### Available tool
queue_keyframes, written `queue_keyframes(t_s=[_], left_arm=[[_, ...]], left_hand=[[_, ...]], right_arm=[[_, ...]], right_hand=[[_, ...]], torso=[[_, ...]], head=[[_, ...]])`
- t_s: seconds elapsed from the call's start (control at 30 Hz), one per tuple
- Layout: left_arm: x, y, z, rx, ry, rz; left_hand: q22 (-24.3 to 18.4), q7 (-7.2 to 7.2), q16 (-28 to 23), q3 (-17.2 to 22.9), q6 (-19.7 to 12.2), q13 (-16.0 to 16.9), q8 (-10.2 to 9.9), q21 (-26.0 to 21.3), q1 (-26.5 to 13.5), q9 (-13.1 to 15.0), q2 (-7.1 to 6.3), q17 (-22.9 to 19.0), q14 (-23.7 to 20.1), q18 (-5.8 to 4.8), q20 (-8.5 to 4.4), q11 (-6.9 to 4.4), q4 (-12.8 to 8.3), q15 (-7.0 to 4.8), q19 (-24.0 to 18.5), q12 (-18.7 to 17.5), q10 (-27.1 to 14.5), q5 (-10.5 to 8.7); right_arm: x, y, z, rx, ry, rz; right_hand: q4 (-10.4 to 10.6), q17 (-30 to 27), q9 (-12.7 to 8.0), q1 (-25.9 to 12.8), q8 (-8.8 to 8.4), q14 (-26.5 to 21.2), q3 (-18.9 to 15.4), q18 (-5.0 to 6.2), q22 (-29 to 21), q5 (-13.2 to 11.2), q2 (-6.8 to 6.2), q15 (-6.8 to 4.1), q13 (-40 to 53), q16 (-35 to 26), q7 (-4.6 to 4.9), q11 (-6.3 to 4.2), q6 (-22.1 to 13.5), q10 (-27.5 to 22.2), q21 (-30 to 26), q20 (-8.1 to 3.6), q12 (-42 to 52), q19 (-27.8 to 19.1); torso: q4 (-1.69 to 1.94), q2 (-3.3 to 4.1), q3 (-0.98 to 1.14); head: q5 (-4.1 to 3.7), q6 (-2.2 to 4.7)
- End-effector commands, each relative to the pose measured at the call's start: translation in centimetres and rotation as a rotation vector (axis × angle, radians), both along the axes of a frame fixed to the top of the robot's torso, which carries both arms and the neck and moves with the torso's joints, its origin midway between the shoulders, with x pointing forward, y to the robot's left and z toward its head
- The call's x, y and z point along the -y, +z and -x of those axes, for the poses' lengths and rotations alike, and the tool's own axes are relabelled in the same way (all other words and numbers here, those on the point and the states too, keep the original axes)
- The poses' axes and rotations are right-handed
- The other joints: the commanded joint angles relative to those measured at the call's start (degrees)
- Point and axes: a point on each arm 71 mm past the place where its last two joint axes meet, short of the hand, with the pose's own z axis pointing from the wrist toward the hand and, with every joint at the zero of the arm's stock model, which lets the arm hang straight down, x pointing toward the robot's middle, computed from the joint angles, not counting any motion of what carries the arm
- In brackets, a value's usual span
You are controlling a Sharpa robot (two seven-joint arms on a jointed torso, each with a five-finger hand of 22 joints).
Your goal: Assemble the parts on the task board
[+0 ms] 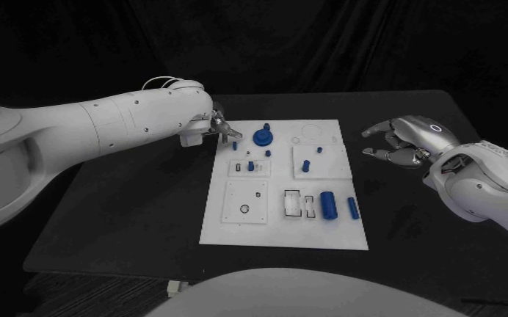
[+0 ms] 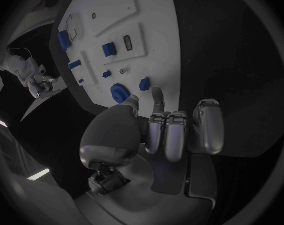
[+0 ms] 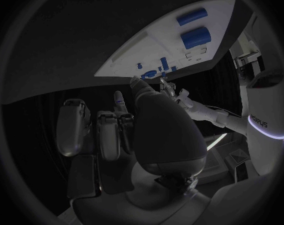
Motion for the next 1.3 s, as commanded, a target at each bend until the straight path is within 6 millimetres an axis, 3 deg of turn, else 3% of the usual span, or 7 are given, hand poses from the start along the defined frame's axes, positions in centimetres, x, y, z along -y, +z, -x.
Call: queue_keyframes(t_s=[0.03,0.3,0.57,1.03,1.17,1.23,1.3], left_arm=[[0.3,-0.2,0.2,-0.017,-0.025,0.005],[0.5,-0.4,0.3,-0.033,-0.038,0.005],[0.9,-0.7,0.4,-0.043,-0.052,0.009],[1.2,-0.9,0.4,-0.038,-0.062,0.024],[1.3,-0.9,0.4,-0.034,-0.066,0.03],[1.3,-0.9,0.4,-0.031,-0.069,0.035],[1.4,-0.9,0.4,-0.028,-0.071,0.038]], left_hand=[[6.3,0.03,0.2,-0.2,-0.5,15.0,0.2,-0.3,0.5,0.1,0.4,15.1,6.1,-0.48,0.19,0.49,-0.2,0.45,-0.4,0.2,6.1,0.1],[6.2,0.18,0.2,0.0,-1.0,15.0,0.1,-0.6,1.4,0.3,0.83,15.1,6.1,-0.39,0.38,0.66,-0.6,0.62,-0.7,0.2,6.1,0.63],[6.2,0.23,0.2,0.1,-1.0,15.0,-0.1,-0.9,2.7,0.5,1.24,15.1,6.1,-0.31,0.58,0.74,-1.2,0.74,-0.9,0.2,6.1,3.02],[6.1,0.41,0.2,0.2,-1.6,15.0,-1.0,-1.4,3.5,0.2,1.34,15.1,6.1,-0.21,0.69,0.88,-1.7,0.85,-1.2,0.2,6.1,5.02],[6.2,0.48,0.2,0.5,-1.6,15.0,-1.6,-1.6,4.2,-0.1,1.48,15.1,6.1,-0.17,0.78,0.96,-2.1,0.94,-1.4,0.2,6.1,7.31],[6.2,0.33,0.2,1.4,-1.5,15.0,-2.2,-1.8,5.7,-0.4,1.61,15.1,6.1,-0.14,0.76,0.86,-3.2,0.88,-1.4,0.2,6.1,11.02],[6.3,0.24,0.2,1.8,-1.4,15.0,-2.4,-1.9,6.3,-0.5,1.55,15.1,6.1,-0.13,0.73,0.8,-3.6,0.84,-1.4,0.2,6.1,12.36]], right_arm=[[0.0,-0.1,0.0,0.002,-0.002,-0.001],[-0.1,-0.1,0.0,0.003,-0.001,-0.001],[0.0,-0.2,0.0,0.002,-0.001,0.0],[0.0,-0.2,0.0,0.0,-0.003,0.001],[0.0,-0.2,0.0,-0.001,-0.003,0.001],[0.0,-0.2,0.0,-0.001,-0.003,0.002],[0.0,-0.2,0.0,-0.002,-0.003,0.002]], right_hand=[[0.0,15.1,-0.1,-0.5,0.22,5.9,-0.2,0.15,10.7,0.0,-0.2,0.45,15.1,0.1,-0.04,0.4,0.5,5.9,-0.2,0.45,0.1,0.0],[-0.1,15.1,-0.1,-0.5,0.21,5.9,-0.2,0.14,10.7,0.2,-0.22,0.47,15.1,0.1,-0.01,0.44,0.6,5.9,-0.1,0.48,0.1,0.0],[-0.1,15.1,-0.1,-0.5,0.21,5.9,-0.2,0.14,10.7,0.2,-0.22,0.47,15.1,0.1,-0.01,0.44,0.6,5.9,-0.1,0.48,0.1,0.0],[-0.1,15.1,-0.1,-0.5,0.22,5.9,-0.2,0.15,10.7,0.2,-0.22,0.5,15.1,0.1,0.02,0.46,0.7,5.9,-0.2,0.5,0.1,0.0],[-0.1,15.1,-0.1,-0.5,0.22,5.9,-0.2,0.15,10.7,0.2,-0.22,0.5,15.1,0.1,0.02,0.46,0.7,5.9,-0.2,0.5,0.1,0.0],[-0.1,15.1,-0.1,-0.5,0.22,5.9,-0.2,0.15,10.7,0.2,-0.22,0.5,15.1,0.1,0.02,0.46,0.7,5.9,-0.2,0.5,0.1,0.0],[-0.1,15.1,-0.1,-0.5,0.22,5.9,-0.2,0.15,10.7,0.2,-0.22,0.5,15.1,0.1,0.02,0.46,0.7,5.9,-0.2,0.5,0.1,0.0]], torso=[[0.08,0.02,0.01],[0.09,0.03,-0.04],[0.17,0.09,-0.05],[0.08,0.05,-0.08],[0.0,0.03,-0.07],[0.07,0.04,-0.05],[0.1,0.04,-0.03]], head=[[-0.04,-0.01],[0.02,-0.01],[-0.26,-0.01],[-0.48,-0.01],[-0.47,-0.01],[-0.5,-0.01],[-0.56,-0.01]])
